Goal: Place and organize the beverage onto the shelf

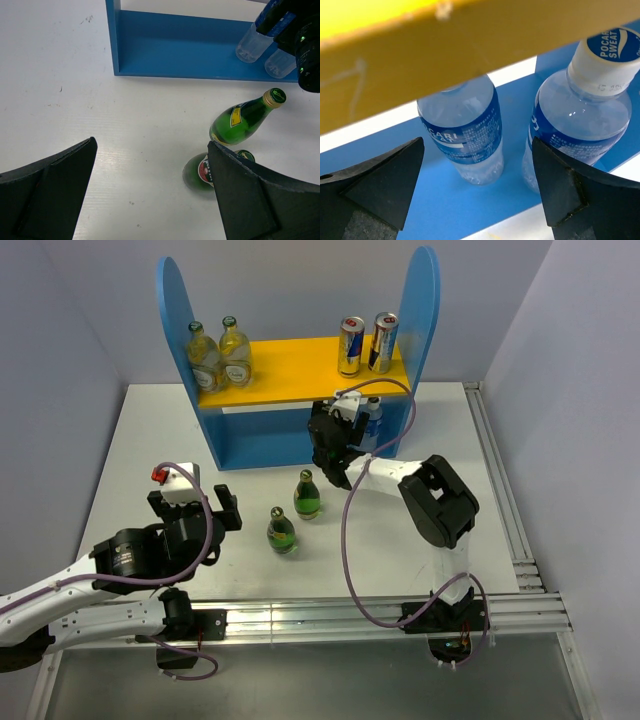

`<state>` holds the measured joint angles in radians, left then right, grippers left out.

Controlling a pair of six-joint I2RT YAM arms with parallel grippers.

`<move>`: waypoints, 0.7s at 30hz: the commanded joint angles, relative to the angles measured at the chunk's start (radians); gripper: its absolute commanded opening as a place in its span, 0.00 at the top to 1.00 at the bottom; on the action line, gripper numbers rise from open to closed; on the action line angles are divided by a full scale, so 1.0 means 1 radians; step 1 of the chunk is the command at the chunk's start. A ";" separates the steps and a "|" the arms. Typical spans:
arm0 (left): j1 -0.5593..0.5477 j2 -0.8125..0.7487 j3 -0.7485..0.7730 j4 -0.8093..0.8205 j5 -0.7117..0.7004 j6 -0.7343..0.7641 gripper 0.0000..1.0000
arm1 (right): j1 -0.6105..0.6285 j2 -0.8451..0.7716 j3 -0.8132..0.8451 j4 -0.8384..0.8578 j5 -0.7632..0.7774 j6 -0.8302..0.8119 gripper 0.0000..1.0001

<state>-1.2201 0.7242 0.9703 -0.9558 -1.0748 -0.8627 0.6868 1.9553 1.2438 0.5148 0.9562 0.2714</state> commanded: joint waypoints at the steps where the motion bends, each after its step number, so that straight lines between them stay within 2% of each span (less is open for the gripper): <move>1: -0.006 -0.002 0.018 0.002 -0.016 -0.013 0.01 | -0.007 -0.041 0.023 -0.005 0.041 0.044 0.05; 9: -0.006 0.003 0.019 -0.009 -0.022 -0.024 0.01 | 0.029 -0.140 -0.052 -0.056 0.030 0.083 0.04; 16: -0.006 0.001 0.016 -0.001 -0.025 -0.021 0.01 | 0.098 -0.259 -0.180 -0.084 0.050 0.126 0.04; 21: -0.006 0.024 0.013 0.020 -0.027 -0.010 0.01 | 0.166 -0.377 -0.250 -0.189 0.096 0.210 0.04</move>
<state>-1.2201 0.7284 0.9707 -0.9623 -1.0767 -0.8772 0.8185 1.6627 1.0210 0.3859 0.9768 0.3923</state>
